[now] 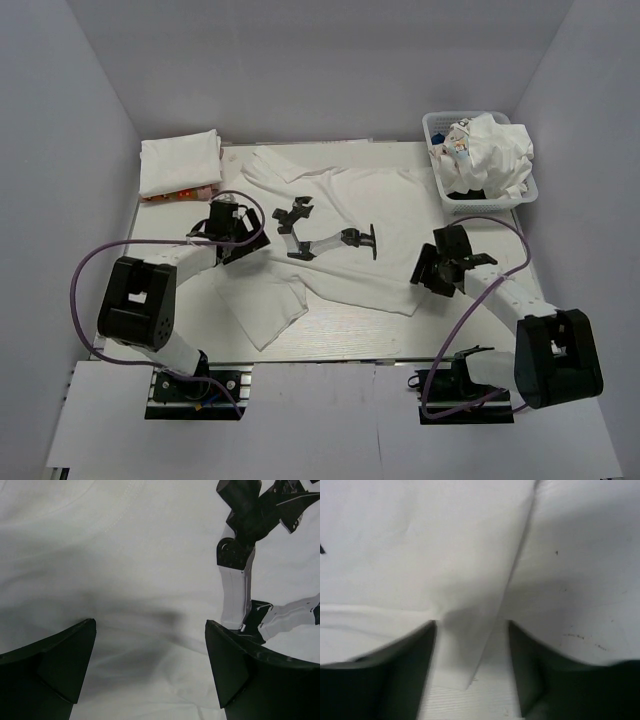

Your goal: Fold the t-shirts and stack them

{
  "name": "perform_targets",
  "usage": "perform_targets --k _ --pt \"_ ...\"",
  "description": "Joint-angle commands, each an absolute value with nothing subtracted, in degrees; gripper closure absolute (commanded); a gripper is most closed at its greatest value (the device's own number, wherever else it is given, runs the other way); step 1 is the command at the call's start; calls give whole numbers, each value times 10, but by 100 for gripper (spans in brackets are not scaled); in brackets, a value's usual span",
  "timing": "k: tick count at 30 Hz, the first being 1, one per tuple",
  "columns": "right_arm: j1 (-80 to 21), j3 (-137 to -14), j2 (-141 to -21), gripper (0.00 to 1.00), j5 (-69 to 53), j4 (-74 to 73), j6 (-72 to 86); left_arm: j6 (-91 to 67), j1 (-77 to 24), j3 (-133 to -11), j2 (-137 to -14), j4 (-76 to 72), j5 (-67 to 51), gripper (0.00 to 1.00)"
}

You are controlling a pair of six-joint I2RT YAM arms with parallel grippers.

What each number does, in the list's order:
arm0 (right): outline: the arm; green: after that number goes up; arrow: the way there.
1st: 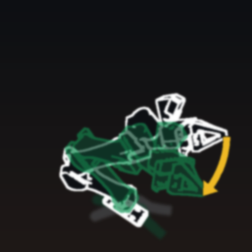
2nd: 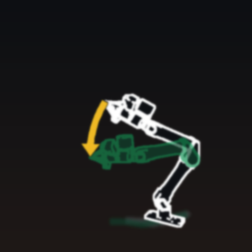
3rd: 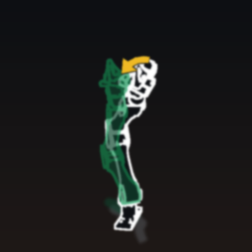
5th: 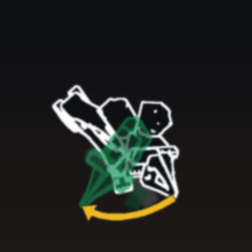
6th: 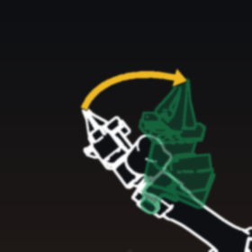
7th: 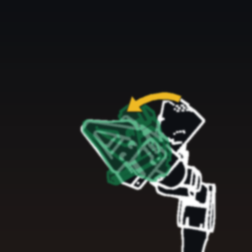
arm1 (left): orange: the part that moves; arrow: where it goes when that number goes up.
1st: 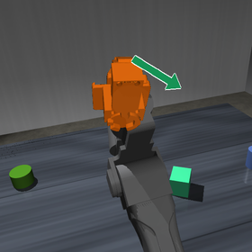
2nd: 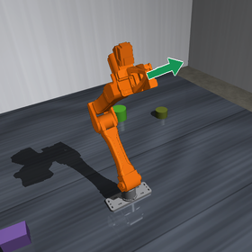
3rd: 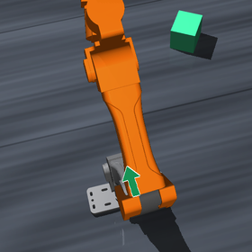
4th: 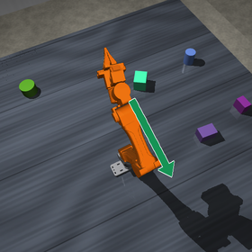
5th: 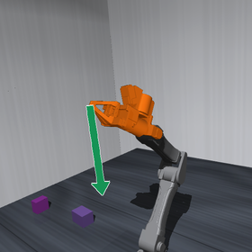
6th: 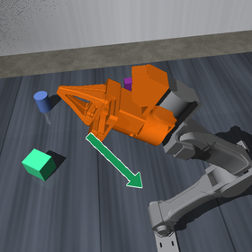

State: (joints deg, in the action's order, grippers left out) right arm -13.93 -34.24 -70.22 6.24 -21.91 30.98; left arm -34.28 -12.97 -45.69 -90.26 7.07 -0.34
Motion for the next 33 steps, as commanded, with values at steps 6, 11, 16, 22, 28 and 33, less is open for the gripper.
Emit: perform_targets --k 6,11,16,22,28,33 --pt "-138 -327 -738 82 66 -204 317 -337 -132 -454 -802 103 38 0" --pt "-142 -347 -728 100 48 -216 310 -337 -132 -448 -790 103 48 0" --pt "-156 -437 -736 100 13 -234 294 -337 -132 -454 -797 97 43 0" --pt "-180 -547 -831 100 6 -235 279 -337 -125 -492 -826 116 70 0" --pt "-208 -762 -994 100 -3 -271 296 -337 -125 -512 -859 141 83 0" --pt "-236 -1007 -1191 100 18 -340 294 -331 -125 -538 -892 147 83 0"
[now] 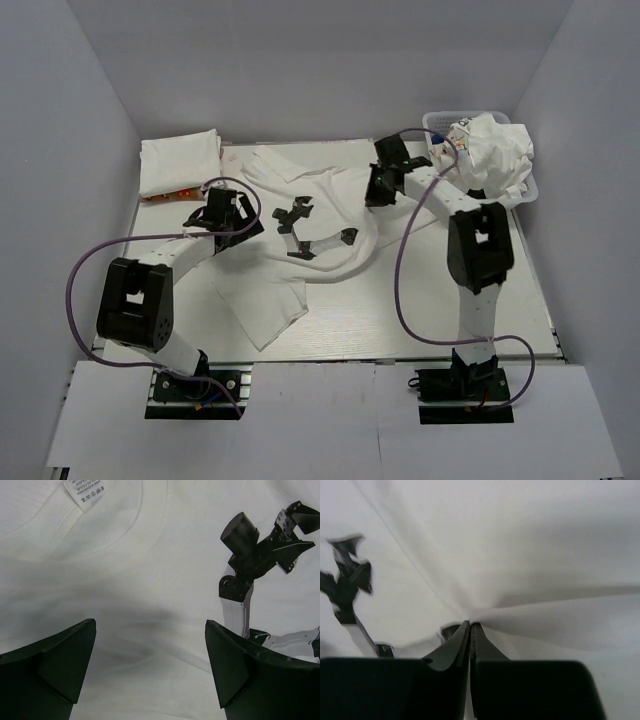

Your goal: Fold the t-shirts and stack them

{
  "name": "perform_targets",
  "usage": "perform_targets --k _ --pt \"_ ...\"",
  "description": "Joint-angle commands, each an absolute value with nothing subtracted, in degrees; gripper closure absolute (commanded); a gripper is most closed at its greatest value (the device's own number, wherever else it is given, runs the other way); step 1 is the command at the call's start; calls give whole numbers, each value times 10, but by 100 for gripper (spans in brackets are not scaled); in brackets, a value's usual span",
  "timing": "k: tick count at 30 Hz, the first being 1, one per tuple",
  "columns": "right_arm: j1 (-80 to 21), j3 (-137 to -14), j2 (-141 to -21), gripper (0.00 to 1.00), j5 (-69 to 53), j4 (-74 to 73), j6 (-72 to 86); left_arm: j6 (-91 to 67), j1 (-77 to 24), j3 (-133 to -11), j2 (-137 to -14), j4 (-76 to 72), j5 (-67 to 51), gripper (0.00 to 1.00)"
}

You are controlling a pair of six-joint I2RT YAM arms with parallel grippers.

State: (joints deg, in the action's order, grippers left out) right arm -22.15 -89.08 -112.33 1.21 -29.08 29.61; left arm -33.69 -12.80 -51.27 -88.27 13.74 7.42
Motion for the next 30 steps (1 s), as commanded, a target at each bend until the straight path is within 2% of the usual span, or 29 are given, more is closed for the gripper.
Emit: perform_targets --k 1,2,4,5,7,12,19,24,26,30 --pt "-238 -1036 -1214 95 20 -375 294 -331 -125 -545 -897 153 83 0" --pt "-242 -1085 -1257 77 32 -389 294 -325 -125 -550 -897 153 83 0" --pt "-244 -1088 -1260 57 46 -382 279 -325 -125 -562 -912 158 78 0" --pt "-246 -1079 -1253 34 55 -370 267 -325 -125 -562 -920 158 78 0" --pt "-250 -1007 -1198 25 68 -343 258 -325 -125 -562 -928 151 68 0" --pt "-241 -840 -1098 23 36 -199 247 -325 -125 -572 -958 145 51 0" --pt "-242 -834 -1122 24 -47 -195 261 -320 -125 -572 -964 145 51 0" --pt "-235 -797 -1108 26 -36 -168 297 -320 -125 -572 -959 145 51 0" --pt "-231 -761 -1082 30 -28 -147 294 -320 -125 -572 -959 145 56 0" --pt "-236 -736 -1045 30 18 -126 206 -320 -125 -572 -959 145 56 0"
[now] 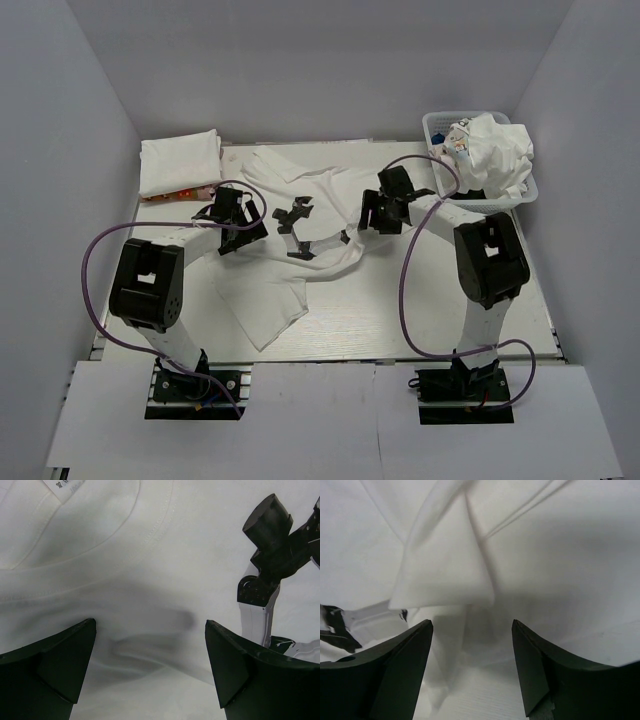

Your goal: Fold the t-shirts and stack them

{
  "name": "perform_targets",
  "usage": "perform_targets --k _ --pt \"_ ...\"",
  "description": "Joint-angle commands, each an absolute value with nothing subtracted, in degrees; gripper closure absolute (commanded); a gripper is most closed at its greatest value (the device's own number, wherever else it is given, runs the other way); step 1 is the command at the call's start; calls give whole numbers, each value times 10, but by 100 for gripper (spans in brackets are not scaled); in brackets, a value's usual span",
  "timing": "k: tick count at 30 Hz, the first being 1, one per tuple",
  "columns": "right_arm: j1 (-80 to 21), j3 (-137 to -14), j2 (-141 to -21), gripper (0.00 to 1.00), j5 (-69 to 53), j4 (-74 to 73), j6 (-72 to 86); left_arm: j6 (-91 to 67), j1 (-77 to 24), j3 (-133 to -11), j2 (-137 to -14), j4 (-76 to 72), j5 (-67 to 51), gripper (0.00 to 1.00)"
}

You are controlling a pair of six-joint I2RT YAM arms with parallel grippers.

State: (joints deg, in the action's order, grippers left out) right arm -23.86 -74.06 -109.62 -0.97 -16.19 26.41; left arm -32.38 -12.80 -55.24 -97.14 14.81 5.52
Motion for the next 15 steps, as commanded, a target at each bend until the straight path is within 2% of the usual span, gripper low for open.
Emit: perform_targets --k 1,7,15 --pt "-236 -732 -1042 29 18 -134 171 -320 -125 -572 -959 145 56 0" --pt "-250 -722 -1041 29 64 -161 61 -320 -125 -567 -964 140 51 0" --pt "-270 -769 -1095 29 132 -184 22 -320 -125 -567 -964 140 51 0"
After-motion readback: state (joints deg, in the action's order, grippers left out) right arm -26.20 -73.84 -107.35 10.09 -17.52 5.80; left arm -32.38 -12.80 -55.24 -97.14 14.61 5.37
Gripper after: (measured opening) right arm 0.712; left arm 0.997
